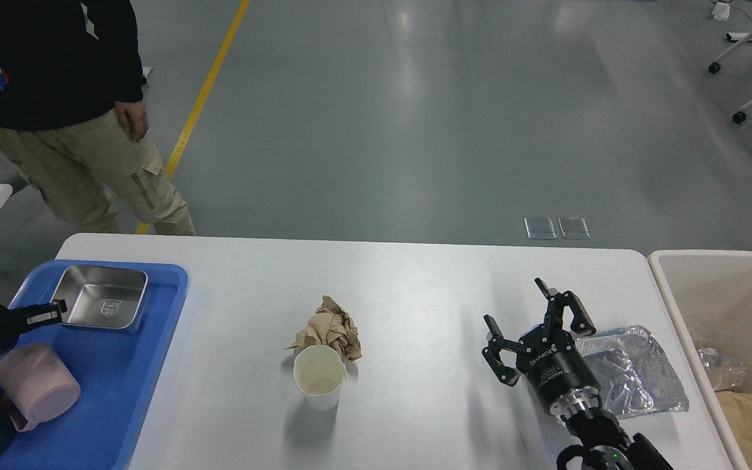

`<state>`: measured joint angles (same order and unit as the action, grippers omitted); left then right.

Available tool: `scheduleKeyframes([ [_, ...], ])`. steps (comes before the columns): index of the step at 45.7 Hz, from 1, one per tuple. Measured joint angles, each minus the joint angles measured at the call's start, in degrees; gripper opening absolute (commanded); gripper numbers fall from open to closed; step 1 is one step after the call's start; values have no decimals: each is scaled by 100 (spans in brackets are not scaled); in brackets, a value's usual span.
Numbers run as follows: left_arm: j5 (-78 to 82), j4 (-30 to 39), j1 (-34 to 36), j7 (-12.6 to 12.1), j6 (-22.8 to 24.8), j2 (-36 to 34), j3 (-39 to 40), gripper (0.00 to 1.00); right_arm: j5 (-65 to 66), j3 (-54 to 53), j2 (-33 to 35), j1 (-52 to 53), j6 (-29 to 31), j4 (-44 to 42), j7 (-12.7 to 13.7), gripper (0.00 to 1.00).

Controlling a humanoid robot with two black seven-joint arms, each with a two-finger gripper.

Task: Tidy desktop
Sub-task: 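Lower the steel tray onto the blue tray and release it, then raise the left gripper away from the blue tray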

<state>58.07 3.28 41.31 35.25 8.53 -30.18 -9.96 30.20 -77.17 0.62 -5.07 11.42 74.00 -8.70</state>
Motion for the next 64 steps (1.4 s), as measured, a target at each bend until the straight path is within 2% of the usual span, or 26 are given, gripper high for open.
scheduleKeyframes([
  [9,3,-20,-21,-44,-47,37,-108,9,-2,-1,0,-3,-1,0,0,100],
  [14,11,-35,-111,-59,-106,39,-111,14,-3,-4,0,-3,-4,2,0,100],
  [17,5,-50,-139,-74,-135,39,-111,22,-3,-4,0,-3,-4,13,0,100],
  [21,-6,-55,-148,-78,-140,39,-102,28,-3,-4,0,-3,-5,16,0,100],
  [27,-11,-30,-149,-26,-111,39,-80,41,-3,-4,1,-11,-5,17,0,100],
  [34,-11,64,-143,190,60,68,-91,67,-6,-4,8,-11,-5,18,0,100],
  [37,-8,133,-101,305,204,117,-91,75,-6,-6,10,-14,-5,19,0,100],
  [46,-249,215,246,410,590,339,-2,80,-4,-10,10,-36,-5,19,0,100],
  [60,-2386,226,566,434,1547,469,172,84,4,-7,47,-21,-4,-8,0,100],
  [64,-2723,226,604,533,1796,318,218,84,5,-1,52,-7,-4,-16,0,100],
])
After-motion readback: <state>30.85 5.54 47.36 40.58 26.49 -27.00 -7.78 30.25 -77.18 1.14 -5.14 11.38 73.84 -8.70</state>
